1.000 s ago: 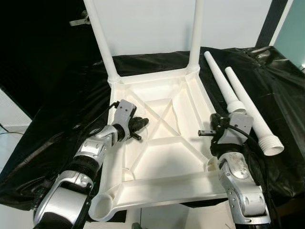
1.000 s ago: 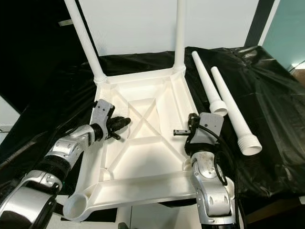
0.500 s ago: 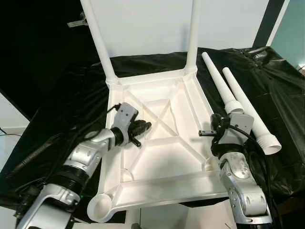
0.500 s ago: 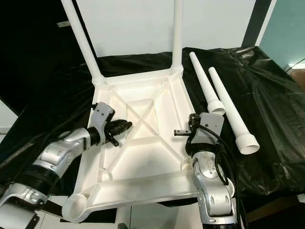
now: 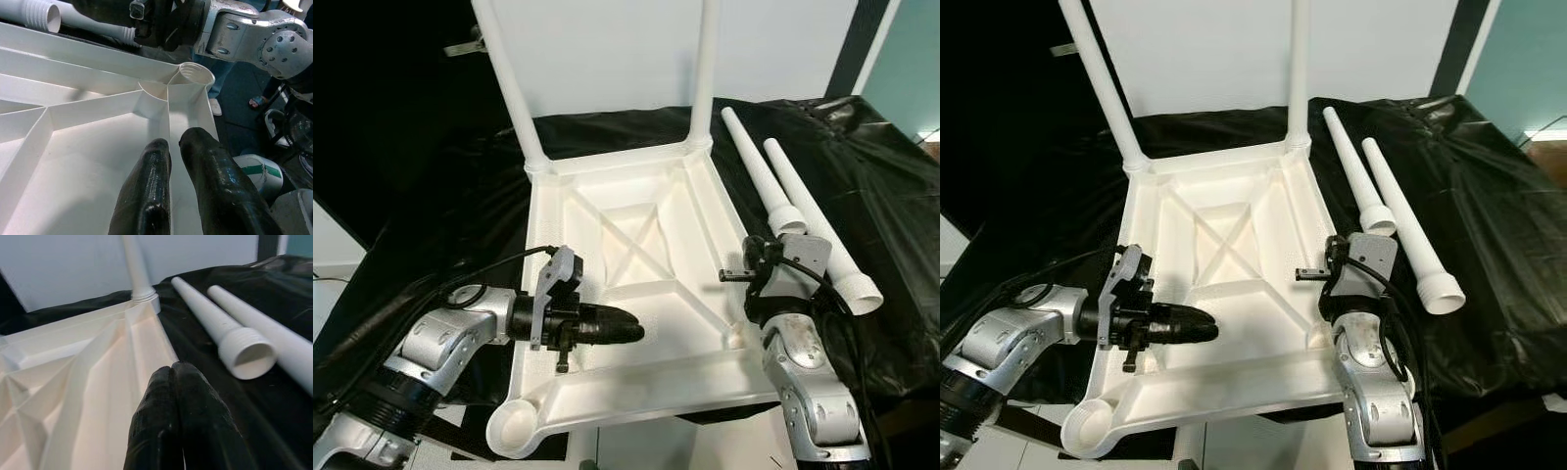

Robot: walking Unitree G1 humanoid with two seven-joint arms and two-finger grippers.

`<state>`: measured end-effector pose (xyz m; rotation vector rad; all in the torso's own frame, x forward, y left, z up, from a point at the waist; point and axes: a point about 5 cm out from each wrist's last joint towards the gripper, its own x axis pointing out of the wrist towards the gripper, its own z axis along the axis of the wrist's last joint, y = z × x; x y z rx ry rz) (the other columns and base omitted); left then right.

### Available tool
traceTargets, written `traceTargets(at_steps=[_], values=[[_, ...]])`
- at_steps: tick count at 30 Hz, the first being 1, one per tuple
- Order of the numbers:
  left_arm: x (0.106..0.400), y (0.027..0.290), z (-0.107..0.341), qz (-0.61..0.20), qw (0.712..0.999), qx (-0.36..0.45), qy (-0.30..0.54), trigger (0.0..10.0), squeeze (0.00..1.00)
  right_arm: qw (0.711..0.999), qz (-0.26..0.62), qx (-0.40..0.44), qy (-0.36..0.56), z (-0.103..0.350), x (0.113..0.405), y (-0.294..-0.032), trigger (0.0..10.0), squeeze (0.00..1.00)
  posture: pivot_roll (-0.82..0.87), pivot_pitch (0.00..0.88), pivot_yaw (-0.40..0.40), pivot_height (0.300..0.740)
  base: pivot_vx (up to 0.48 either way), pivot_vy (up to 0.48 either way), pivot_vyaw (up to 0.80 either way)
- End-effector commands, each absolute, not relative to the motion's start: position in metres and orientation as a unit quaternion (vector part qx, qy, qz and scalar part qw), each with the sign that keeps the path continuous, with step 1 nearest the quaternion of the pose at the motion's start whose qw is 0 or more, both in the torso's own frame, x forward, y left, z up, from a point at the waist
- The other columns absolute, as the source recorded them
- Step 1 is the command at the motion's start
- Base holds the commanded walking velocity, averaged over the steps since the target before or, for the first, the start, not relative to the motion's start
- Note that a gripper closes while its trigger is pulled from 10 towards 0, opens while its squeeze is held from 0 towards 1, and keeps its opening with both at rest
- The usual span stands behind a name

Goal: Building children table

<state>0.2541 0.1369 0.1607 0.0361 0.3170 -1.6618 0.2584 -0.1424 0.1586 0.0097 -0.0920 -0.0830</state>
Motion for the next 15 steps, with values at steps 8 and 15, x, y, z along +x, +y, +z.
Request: traceTargets(at_steps=[8, 15], values=[[0.252, 0.136, 0.144, -0.724, 0.662, 0.056, 0.188, 10.0, 0.0, 0.998, -0.049, 0.01, -0.043, 0.159, 0.259, -0.142, 10.0, 0.0, -0.15, 0.031, 0.078, 0.74, 0.0, 0.0, 0.0], [0.273, 0.132, 0.109, -0.657, 0.692, 0.149, 0.259, 10.0, 0.0, 0.997, -0.055, 0.012, -0.049, 0.162, 0.26, -0.144, 10.0, 0.0, -0.16, 0.027, 0.085, 0.74, 0.0, 0.0, 0.0]])
